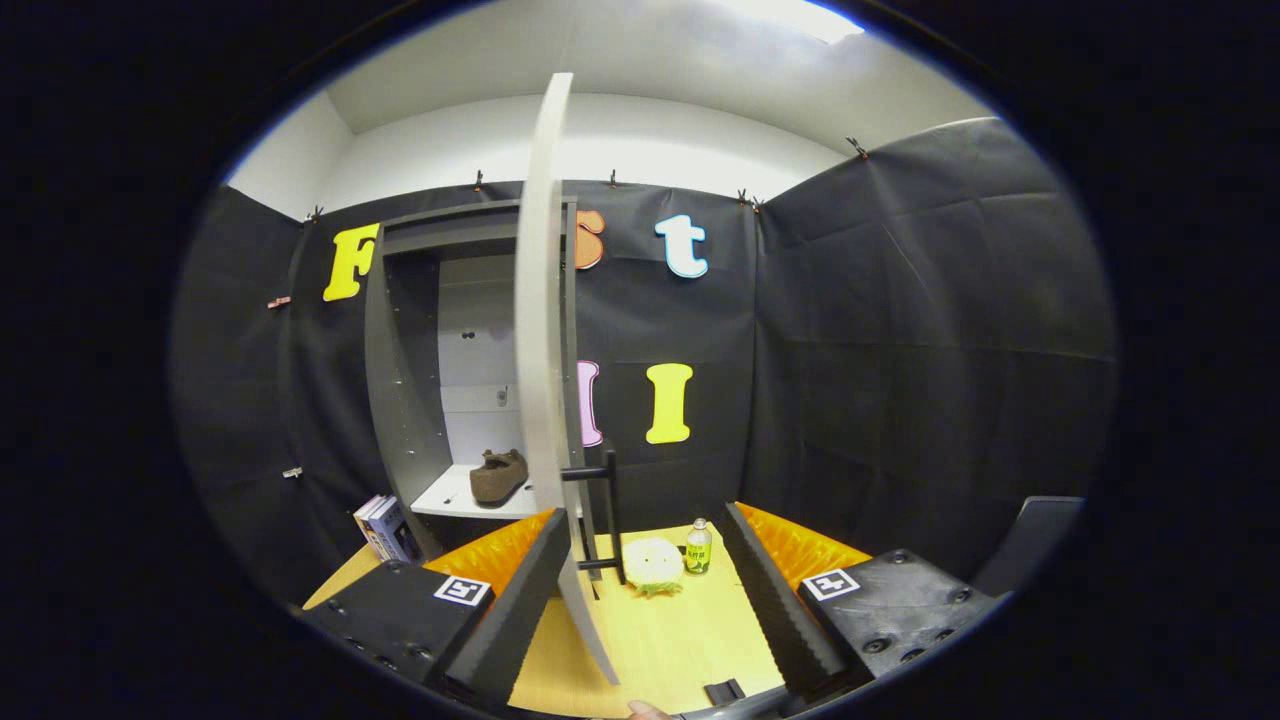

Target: Open the shoe cabinet door, grab the shoes and put them into the shoe cabinet, then close the shoe cabinet door.

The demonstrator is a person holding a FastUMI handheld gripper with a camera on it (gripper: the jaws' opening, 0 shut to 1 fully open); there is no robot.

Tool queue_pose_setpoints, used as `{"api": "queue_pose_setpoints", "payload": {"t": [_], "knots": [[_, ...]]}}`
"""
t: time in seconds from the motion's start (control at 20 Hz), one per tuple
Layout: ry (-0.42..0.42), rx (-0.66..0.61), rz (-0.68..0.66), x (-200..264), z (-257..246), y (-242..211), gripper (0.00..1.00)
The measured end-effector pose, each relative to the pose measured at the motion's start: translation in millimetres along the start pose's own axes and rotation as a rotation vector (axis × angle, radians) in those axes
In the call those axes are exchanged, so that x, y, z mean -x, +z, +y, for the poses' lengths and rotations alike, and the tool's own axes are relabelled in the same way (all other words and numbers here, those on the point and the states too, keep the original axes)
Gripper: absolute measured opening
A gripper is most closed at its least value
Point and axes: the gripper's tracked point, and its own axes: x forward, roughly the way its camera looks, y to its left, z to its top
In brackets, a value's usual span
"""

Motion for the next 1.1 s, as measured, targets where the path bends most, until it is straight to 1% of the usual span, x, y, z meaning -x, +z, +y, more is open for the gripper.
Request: {"api": "queue_pose_setpoints", "payload": {"t": [0.1, 0.25, 0.35, 0.4, 0.45, 0.5, 0.6, 0.7, 0.85, 1.1], "knots": [[0.022, -0.016, 0.025, -14, -12, -10, 0.97], [0.091, -0.057, 0.065, -29, -6, -21, 0.98], [0.133, -0.059, 0.079, -35, 1, -26, 0.98], [0.138, -0.058, 0.061, -34, 2, -23, 0.98], [0.163, -0.061, 0.051, -33, 6, -22, 0.98], [0.172, -0.057, 0.047, -35, 13, -21, 0.98], [0.164, -0.043, 0.068, -38, 13, -29, 0.98], [0.184, -0.067, 0.085, -36, 28, -31, 0.98], [0.201, -0.048, 0.080, -35, 50, -33, 0.97], [0.281, -0.044, 0.078, -31, 108, -38, 0.97]]}}
